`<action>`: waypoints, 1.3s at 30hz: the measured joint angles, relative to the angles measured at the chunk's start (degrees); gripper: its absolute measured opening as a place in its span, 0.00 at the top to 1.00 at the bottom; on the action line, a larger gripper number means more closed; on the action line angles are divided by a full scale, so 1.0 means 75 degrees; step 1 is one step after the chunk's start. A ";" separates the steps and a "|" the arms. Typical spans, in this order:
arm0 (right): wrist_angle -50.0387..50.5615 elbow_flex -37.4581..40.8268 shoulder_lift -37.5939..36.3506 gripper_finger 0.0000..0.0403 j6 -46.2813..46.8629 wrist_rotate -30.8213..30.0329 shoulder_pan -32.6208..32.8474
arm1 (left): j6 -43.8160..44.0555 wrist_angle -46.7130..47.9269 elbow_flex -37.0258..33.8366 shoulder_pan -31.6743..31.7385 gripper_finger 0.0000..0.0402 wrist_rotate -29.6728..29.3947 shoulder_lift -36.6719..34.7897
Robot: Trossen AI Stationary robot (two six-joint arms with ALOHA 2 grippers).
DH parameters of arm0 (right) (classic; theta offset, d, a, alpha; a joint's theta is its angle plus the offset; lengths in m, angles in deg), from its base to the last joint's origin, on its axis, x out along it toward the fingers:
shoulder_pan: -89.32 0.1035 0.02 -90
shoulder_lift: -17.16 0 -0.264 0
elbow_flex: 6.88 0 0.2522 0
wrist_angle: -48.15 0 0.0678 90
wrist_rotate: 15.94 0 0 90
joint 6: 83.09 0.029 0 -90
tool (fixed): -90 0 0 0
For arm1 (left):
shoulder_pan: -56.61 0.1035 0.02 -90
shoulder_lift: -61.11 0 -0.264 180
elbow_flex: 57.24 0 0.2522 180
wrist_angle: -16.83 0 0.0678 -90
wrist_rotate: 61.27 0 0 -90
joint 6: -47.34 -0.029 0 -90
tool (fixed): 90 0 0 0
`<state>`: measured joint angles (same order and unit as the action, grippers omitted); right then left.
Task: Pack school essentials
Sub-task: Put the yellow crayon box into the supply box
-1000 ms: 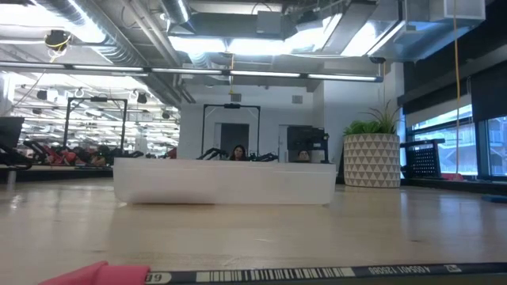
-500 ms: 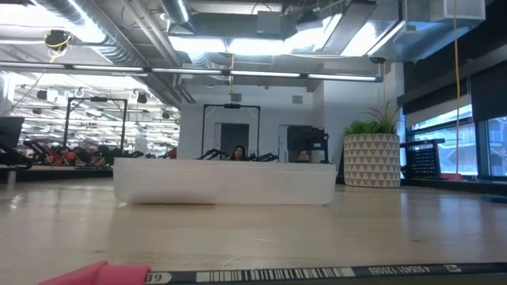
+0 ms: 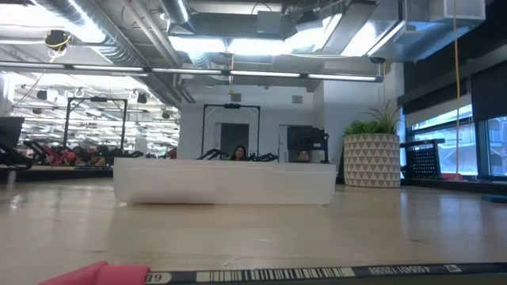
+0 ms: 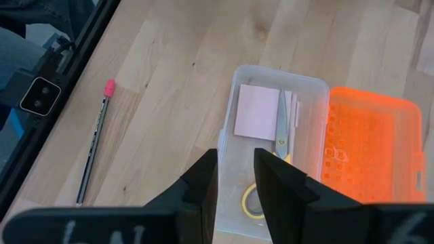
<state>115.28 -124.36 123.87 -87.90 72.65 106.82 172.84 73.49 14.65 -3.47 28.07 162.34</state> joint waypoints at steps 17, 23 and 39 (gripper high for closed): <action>0.0000 0.0000 0.0000 0.75 -0.0024 -0.0003 -0.0001 | -0.0012 -0.0017 0.0000 0.0079 0.07 0.0263 0.0009; 0.0002 0.0000 0.0000 0.75 -0.0024 -0.0003 -0.0003 | -0.0013 -0.0015 0.0000 0.0076 0.21 0.0275 0.0009; 0.0071 0.0000 0.0000 0.75 -0.0027 -0.0003 -0.0002 | -0.0881 -0.0006 0.0000 0.0301 0.27 0.0249 -0.0005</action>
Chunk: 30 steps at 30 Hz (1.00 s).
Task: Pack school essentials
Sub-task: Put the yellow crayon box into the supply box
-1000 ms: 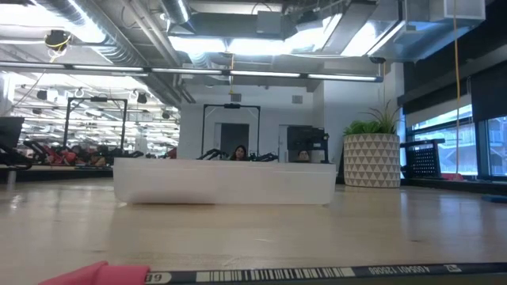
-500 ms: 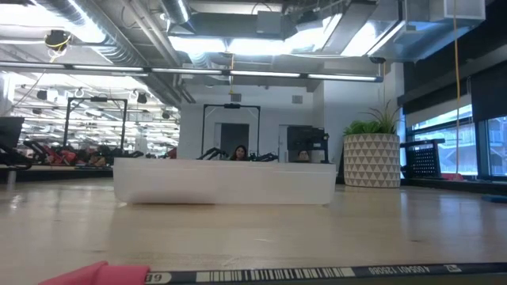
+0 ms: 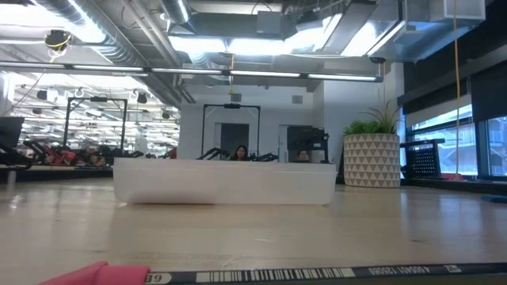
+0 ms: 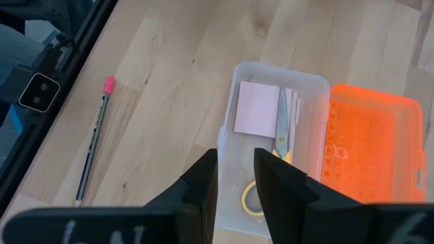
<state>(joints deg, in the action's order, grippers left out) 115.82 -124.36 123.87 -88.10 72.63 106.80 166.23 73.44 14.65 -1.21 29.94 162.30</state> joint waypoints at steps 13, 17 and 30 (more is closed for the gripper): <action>0.0365 -0.0861 0.0012 0.75 0.0001 -0.0080 -0.0024 | -0.2392 0.0064 -0.0006 0.1214 0.27 -0.0217 -0.0546; 0.0616 -0.1333 0.0009 0.75 0.0032 -0.0079 -0.0024 | -0.3590 0.0064 -0.0006 0.1644 0.27 -0.0548 -0.0856; 0.0930 -0.2011 0.0002 0.75 0.0624 -0.0783 -0.0018 | -0.9313 0.0152 -0.0006 0.3396 0.27 -0.0863 -0.1911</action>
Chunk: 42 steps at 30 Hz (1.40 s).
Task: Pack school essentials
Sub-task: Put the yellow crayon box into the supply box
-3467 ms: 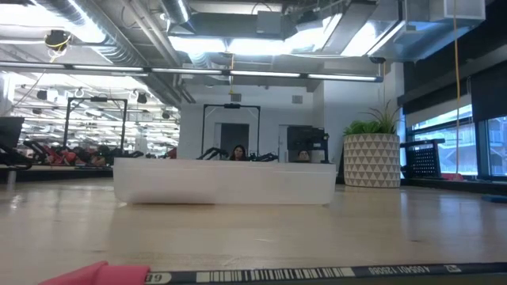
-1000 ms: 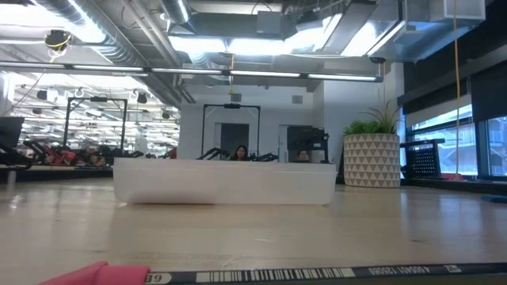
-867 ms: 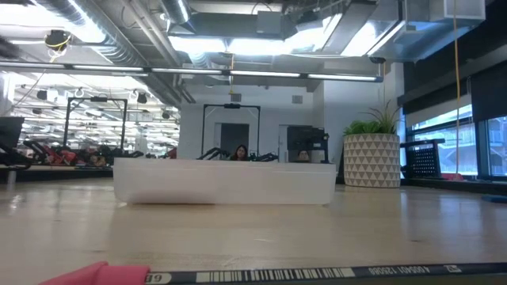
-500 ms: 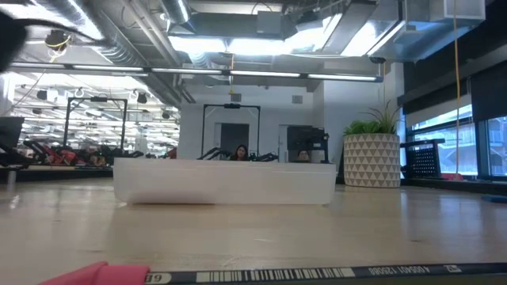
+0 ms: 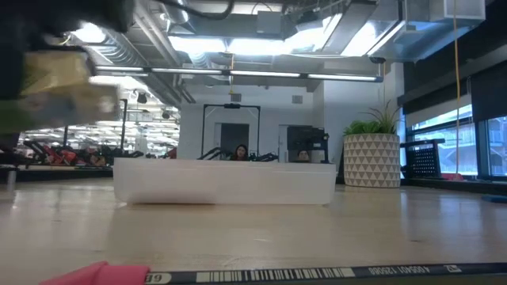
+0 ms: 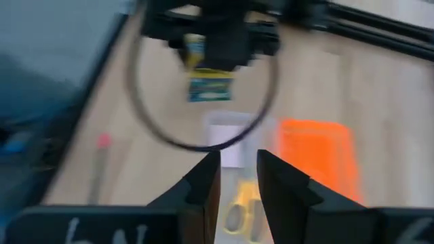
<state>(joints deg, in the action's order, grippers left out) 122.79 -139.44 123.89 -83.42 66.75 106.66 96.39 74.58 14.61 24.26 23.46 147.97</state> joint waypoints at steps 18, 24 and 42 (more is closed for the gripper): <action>0.0132 0.0003 0.0001 0.75 0.0434 -0.1679 -0.0006 | -0.4934 -0.1778 0.0009 0.1954 0.27 -0.1369 -0.0272; 0.0194 0.0003 0.0001 0.75 0.0413 -0.1682 -0.0006 | -0.5217 -0.2328 0.0009 0.2342 0.27 -0.1372 -0.0193; 0.0240 0.0006 0.0001 0.75 0.0384 -0.1694 -0.0006 | -0.5013 -0.2549 0.0011 0.2151 0.27 -0.1172 0.0997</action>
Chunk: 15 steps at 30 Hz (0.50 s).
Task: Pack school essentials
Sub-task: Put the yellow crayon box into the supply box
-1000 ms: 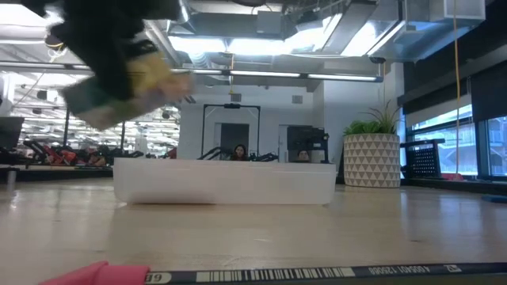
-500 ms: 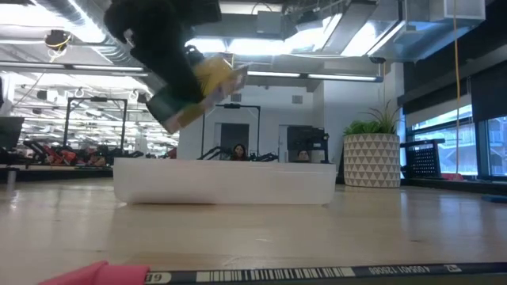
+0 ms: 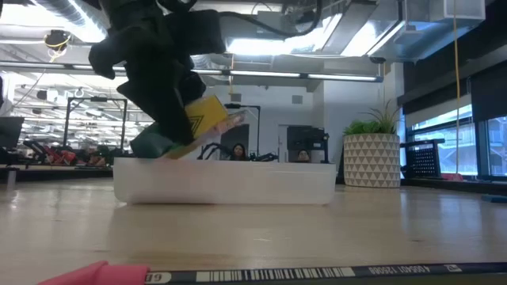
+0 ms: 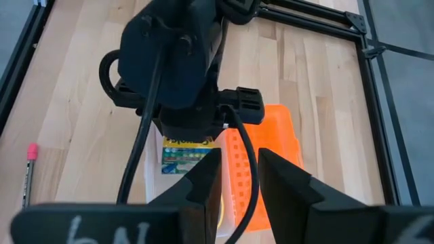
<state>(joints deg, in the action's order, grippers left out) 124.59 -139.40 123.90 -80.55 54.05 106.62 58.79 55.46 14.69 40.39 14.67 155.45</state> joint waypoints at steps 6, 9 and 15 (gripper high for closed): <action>-0.0003 0.0003 0.0000 0.75 0.0042 0.0018 0.0000 | 0.0000 0.0002 -0.0002 -0.0005 0.27 0.0004 -0.0004; -0.0041 0.0003 0.0000 0.75 0.0244 0.0020 0.0000 | 0.0003 0.0020 -0.0002 -0.0005 0.27 0.0004 -0.0004; -0.0041 0.0003 0.0000 0.75 0.0226 0.0020 0.0000 | 0.0023 0.0032 -0.0001 -0.0005 0.27 0.0004 -0.0004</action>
<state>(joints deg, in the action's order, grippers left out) 124.28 -139.38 123.90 -78.85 54.20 106.62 58.96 55.70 14.68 40.35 14.70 155.41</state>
